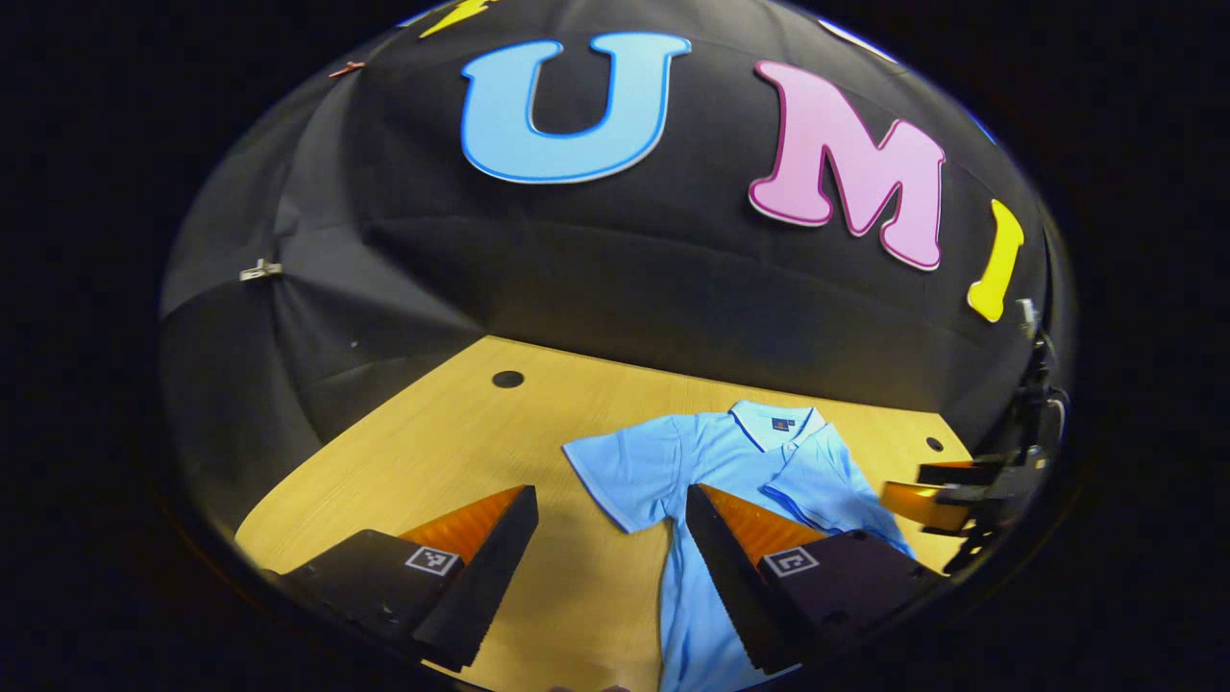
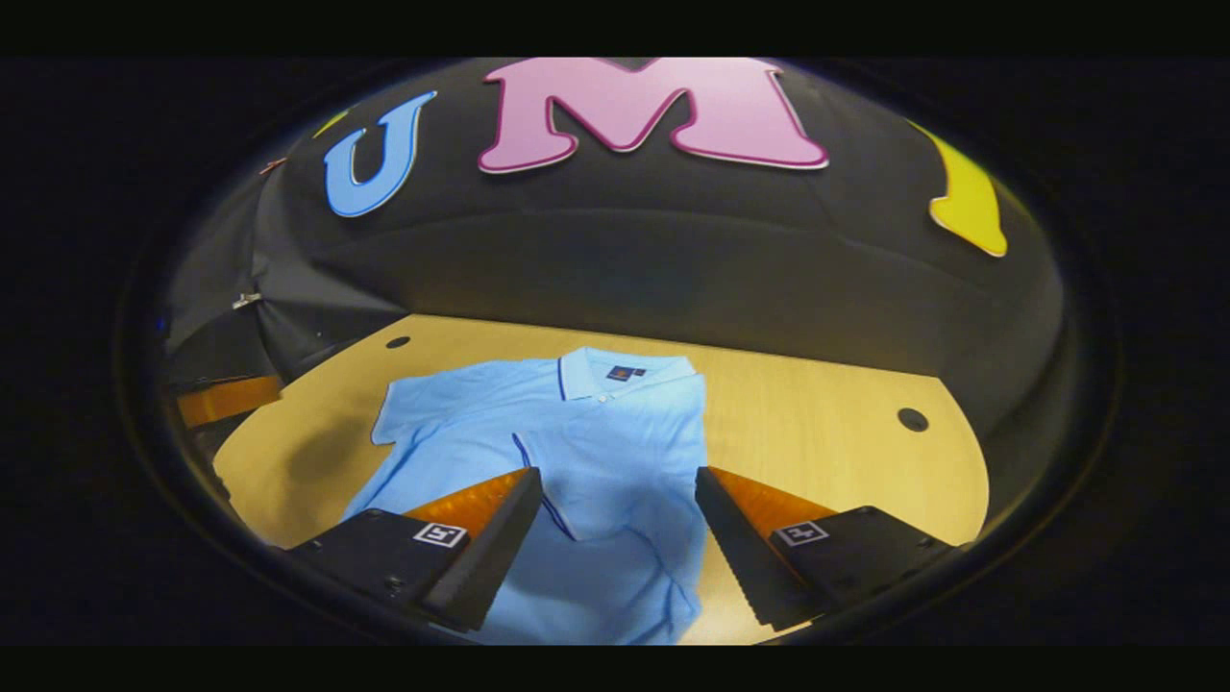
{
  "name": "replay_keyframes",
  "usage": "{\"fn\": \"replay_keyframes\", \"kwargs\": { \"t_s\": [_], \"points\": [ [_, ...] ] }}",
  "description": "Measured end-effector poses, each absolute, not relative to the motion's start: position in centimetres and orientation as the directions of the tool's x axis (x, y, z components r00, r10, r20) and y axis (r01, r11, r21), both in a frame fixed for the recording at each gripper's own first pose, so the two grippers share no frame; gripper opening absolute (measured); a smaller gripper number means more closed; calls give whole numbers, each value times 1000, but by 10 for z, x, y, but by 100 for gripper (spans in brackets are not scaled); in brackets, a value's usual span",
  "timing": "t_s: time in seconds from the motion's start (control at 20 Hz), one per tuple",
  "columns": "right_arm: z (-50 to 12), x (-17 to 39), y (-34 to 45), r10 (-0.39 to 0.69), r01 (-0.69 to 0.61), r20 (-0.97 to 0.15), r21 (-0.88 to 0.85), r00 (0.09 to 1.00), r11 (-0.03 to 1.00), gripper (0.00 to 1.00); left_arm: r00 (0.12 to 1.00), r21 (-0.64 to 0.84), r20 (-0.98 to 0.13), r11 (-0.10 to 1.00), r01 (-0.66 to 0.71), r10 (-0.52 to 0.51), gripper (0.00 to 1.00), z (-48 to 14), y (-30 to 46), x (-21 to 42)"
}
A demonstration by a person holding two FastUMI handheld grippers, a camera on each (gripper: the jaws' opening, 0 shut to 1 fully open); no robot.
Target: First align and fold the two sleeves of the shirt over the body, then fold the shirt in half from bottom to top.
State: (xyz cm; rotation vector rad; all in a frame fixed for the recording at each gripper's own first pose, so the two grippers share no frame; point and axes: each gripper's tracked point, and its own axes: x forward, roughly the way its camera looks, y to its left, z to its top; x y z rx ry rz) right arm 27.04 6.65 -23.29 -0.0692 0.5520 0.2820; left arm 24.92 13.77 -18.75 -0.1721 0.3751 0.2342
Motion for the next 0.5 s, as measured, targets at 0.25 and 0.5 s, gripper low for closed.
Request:
{"fn": "replay_keyframes", "kwargs": {
  "t_s": [0.25, 0.5],
  "points": [
    [-217, 240, 14, 180, -224, -483, -34, 857, 974, 99, 891, -108, -425, 969, -223, 158, 99, -241, 156, 340],
    [-222, 226, -29, 100, -98, -446, 27, 889, 995, 100, 844, -40, -504, 972, -233, 182, 99, -297, 184, 386]
  ]
}}
